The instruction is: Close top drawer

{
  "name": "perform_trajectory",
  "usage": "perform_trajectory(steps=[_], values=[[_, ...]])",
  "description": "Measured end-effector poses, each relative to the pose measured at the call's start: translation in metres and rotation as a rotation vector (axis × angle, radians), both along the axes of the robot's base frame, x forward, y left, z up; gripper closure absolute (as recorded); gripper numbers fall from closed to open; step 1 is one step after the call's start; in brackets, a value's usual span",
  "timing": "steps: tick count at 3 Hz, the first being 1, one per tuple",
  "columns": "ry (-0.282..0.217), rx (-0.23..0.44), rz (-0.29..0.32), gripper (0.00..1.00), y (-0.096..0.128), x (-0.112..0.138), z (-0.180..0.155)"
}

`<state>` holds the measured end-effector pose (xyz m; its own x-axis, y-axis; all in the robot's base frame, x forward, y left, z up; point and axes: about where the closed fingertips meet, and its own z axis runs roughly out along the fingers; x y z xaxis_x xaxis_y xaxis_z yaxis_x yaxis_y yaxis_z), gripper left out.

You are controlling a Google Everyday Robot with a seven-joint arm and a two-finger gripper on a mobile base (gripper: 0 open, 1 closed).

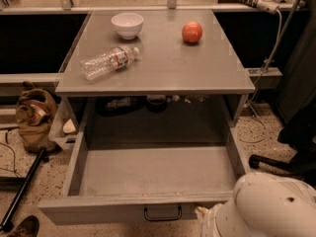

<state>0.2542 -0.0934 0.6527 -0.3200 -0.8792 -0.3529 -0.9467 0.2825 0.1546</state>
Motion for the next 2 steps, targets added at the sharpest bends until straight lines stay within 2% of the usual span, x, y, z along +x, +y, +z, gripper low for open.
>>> perform_trajectory(steps=[1, 2], values=[[-0.049, 0.022, -0.014, 0.00, -0.006, 0.030, -0.004], [-0.133, 0.051, -0.042, 0.00, -0.025, 0.075, 0.007]])
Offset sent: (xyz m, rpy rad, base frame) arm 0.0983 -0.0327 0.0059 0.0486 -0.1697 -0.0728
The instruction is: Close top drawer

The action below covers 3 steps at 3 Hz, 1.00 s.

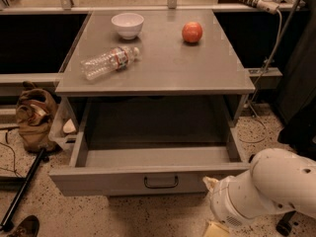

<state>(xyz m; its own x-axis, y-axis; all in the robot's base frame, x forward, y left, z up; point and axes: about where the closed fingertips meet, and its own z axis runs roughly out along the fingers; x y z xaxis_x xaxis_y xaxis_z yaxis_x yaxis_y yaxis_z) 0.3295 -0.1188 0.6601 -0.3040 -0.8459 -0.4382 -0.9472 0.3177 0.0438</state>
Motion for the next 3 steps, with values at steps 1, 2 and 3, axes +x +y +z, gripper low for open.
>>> perform_trajectory(steps=[1, 2, 3], values=[[0.000, 0.000, 0.000, 0.00, 0.000, 0.000, 0.000], [-0.010, -0.013, 0.016, 0.00, 0.004, 0.013, -0.003], [-0.043, -0.031, 0.027, 0.00, 0.002, 0.050, 0.004]])
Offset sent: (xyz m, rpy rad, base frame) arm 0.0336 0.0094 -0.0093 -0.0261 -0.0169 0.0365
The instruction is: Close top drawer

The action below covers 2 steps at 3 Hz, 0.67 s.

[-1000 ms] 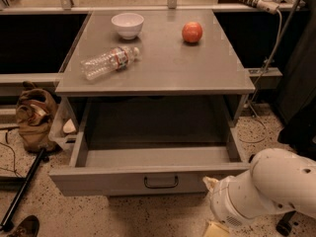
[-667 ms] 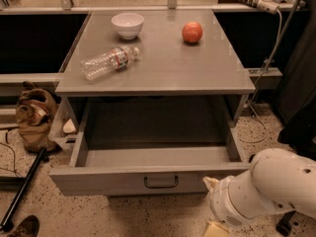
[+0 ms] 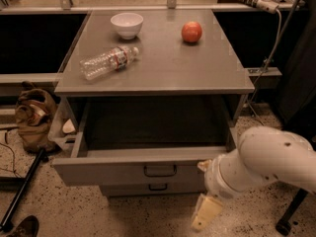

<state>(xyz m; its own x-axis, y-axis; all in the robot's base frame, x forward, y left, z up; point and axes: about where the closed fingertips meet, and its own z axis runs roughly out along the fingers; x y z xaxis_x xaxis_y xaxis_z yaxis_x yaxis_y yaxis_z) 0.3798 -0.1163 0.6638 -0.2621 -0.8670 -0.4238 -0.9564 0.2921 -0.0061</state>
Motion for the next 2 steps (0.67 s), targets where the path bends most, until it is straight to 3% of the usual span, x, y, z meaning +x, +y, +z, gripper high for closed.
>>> perform_trajectory(steps=[1, 2], values=[[-0.034, -0.018, 0.015, 0.00, -0.0049, 0.0679, 0.0057], [-0.034, -0.018, 0.015, 0.00, -0.0049, 0.0680, 0.0057]])
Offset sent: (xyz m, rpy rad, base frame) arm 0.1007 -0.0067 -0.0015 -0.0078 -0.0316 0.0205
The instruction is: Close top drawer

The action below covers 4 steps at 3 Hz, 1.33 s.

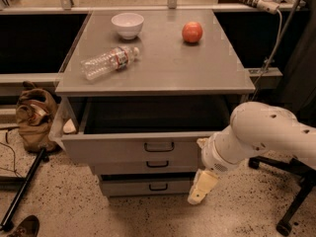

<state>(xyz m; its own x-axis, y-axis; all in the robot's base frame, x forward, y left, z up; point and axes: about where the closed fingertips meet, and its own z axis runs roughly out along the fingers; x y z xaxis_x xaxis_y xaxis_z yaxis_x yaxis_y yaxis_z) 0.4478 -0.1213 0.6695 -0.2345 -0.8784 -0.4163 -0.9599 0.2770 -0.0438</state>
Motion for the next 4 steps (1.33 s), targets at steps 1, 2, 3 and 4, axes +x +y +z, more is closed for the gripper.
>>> perform_trajectory(steps=[1, 2, 3, 4], values=[[-0.011, 0.016, -0.006, 0.00, -0.002, 0.017, 0.001], [-0.054, 0.035, -0.031, 0.00, -0.009, 0.043, 0.015], [-0.113, 0.034, -0.029, 0.00, -0.008, 0.074, 0.041], [-0.114, 0.036, -0.030, 0.00, -0.007, 0.071, 0.042]])
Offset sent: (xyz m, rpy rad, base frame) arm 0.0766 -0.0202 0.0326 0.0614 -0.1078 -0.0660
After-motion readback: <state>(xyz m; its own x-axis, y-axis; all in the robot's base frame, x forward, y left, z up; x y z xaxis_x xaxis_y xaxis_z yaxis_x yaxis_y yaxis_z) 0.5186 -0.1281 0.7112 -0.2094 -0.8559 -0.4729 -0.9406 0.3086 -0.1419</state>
